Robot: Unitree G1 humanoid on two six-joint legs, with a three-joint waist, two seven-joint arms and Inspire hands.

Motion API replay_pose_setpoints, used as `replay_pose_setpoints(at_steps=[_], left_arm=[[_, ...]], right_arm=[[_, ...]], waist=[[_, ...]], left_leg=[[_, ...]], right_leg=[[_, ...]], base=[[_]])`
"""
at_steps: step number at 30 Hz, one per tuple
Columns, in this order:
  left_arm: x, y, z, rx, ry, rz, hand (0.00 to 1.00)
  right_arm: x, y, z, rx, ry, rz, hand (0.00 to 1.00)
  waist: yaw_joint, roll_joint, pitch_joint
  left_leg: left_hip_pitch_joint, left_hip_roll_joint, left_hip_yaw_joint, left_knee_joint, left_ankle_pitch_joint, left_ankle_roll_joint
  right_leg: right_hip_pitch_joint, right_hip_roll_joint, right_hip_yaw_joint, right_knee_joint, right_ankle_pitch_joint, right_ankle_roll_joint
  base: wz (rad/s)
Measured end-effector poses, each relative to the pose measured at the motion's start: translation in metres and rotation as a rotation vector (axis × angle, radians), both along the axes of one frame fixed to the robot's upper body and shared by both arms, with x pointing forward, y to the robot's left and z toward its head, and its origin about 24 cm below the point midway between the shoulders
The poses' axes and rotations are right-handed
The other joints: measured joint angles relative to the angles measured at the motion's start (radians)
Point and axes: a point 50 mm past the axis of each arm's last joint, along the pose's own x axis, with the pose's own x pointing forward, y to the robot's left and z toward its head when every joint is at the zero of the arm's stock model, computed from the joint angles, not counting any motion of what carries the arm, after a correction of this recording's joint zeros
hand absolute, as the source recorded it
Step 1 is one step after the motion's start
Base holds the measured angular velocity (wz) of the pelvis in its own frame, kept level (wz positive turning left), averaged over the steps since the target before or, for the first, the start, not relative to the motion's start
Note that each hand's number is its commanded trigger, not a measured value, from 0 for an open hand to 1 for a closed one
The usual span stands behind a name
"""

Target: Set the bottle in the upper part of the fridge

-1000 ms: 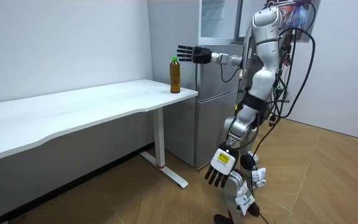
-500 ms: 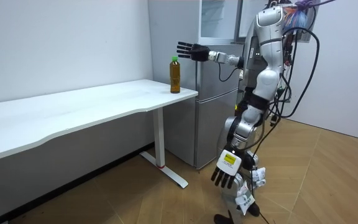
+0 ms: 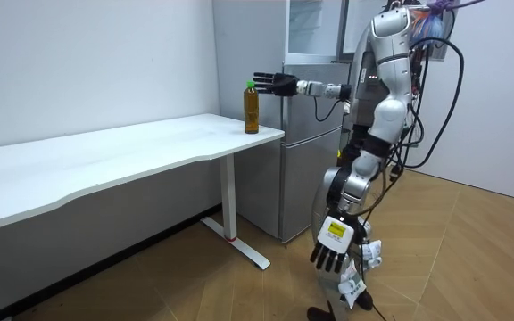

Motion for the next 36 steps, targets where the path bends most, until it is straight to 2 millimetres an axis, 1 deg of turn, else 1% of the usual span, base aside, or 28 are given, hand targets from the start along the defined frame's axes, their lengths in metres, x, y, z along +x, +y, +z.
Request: replay_pose_setpoints(at_steps=[3, 6, 7, 9, 14, 17, 20, 22, 26, 28, 30, 34, 36], left_arm=[[0.0, 0.0, 0.0, 0.004, 0.007, -0.01, 0.0], [-0.001, -0.001, -0.001, 0.009, 0.023, -0.023, 0.0], [-0.001, -0.001, -0.001, 0.013, 0.027, -0.027, 0.0], [-0.001, -0.001, -0.001, 0.014, 0.034, -0.027, 0.0], [0.0, -0.004, -0.002, 0.007, 0.038, -0.024, 0.0], [0.001, -0.004, -0.002, 0.008, 0.036, -0.025, 0.0], [0.0, -0.003, -0.001, 0.01, 0.039, -0.024, 0.0], [0.0, -0.004, -0.001, 0.009, 0.036, -0.03, 0.0], [0.001, -0.005, 0.0, 0.009, 0.03, -0.032, 0.0], [-0.002, -0.005, 0.0, 0.009, 0.038, -0.03, 0.0], [-0.002, -0.005, 0.0, 0.009, 0.042, -0.031, 0.0], [-0.003, -0.006, 0.0, 0.015, 0.046, -0.036, 0.0], [-0.003, -0.006, 0.0, 0.022, 0.046, -0.036, 0.0]], right_arm=[[0.003, -0.003, -0.007, -0.009, 0.029, -0.031, 0.0], [0.003, -0.007, -0.017, -0.027, 0.072, -0.061, 0.0], [0.003, -0.007, -0.02, -0.026, 0.082, -0.072, 0.0], [0.003, -0.005, -0.022, -0.015, 0.088, -0.082, 0.0], [0.003, -0.002, -0.023, -0.002, 0.093, -0.092, 0.0], [0.009, 0.001, -0.026, 0.019, 0.114, -0.091, 0.0], [0.015, 0.002, -0.026, 0.064, 0.13, -0.097, 0.0], [0.019, 0.003, -0.027, 0.1, 0.147, -0.107, 0.0], [0.019, 0.005, -0.028, 0.142, 0.16, -0.114, 0.0], [0.018, 0.003, -0.034, 0.139, 0.186, -0.126, 0.0], [0.017, 0.0, -0.04, 0.131, 0.212, -0.14, 0.0], [0.015, -0.004, -0.053, 0.116, 0.265, -0.17, 0.0], [0.014, -0.004, -0.056, 0.11, 0.279, -0.18, 0.0]], waist=[[0.003, -0.003, 0.0023], [0.015, -0.007, 0.0082], [0.016, -0.012, 0.0118], [0.017, -0.017, 0.0136], [0.021, -0.016, 0.0135], [0.02, -0.014, 0.0135], [0.021, -0.012, 0.0123], [0.019, -0.011, 0.0114], [0.02, -0.006, 0.0086], [0.018, -0.004, 0.0063], [0.016, -0.003, 0.0067], [0.021, -0.002, 0.007], [0.025, -0.002, 0.007]], left_leg=[[0.002, -0.008, -0.016, -0.001, 0.003, 0.003], [0.009, -0.014, -0.025, -0.004, 0.004, 0.005], [0.009, -0.015, -0.033, -0.004, 0.005, 0.006], [0.006, -0.021, -0.041, -0.004, 0.005, 0.007], [0.005, -0.03, -0.052, 0.0, 0.008, 0.013], [0.007, -0.031, -0.063, -0.001, 0.009, 0.014], [0.005, -0.032, -0.069, -0.002, 0.009, 0.014], [0.002, -0.033, -0.071, -0.002, 0.009, 0.013], [0.0, -0.035, -0.078, 0.001, 0.01, 0.013], [0.001, -0.039, -0.082, 0.001, 0.013, 0.016], [0.0, -0.045, -0.092, 0.001, 0.016, 0.018], [-0.003, -0.046, -0.097, -0.001, 0.017, 0.022], [-0.004, -0.047, -0.098, -0.001, 0.017, 0.022]], right_leg=[[0.007, -0.005, -0.011, 0.0, -0.003, 0.005], [0.018, -0.012, -0.022, 0.0, -0.006, 0.01], [0.02, -0.013, -0.024, -0.001, -0.008, 0.012], [0.02, -0.014, -0.028, -0.002, -0.01, 0.014], [0.026, -0.019, -0.051, -0.002, -0.014, 0.021], [0.029, -0.021, -0.058, 0.0, -0.014, 0.022], [0.029, -0.02, -0.065, 0.0, -0.014, 0.022], [0.03, -0.02, -0.077, 0.0, -0.014, 0.022], [0.033, -0.021, -0.086, 0.0, -0.014, 0.022], [0.037, -0.025, -0.096, 0.0, -0.015, 0.023], [0.041, -0.03, -0.106, 0.0, -0.017, 0.026], [0.042, -0.035, -0.109, 0.001, -0.017, 0.028], [0.042, -0.035, -0.109, 0.001, -0.016, 0.029]], base=[[0.13], [0.12], [0.13], [0.13], [0.12], [0.07], [0.06], [0.09], [0.08], [0.08], [0.14], [0.06], [0.02]])
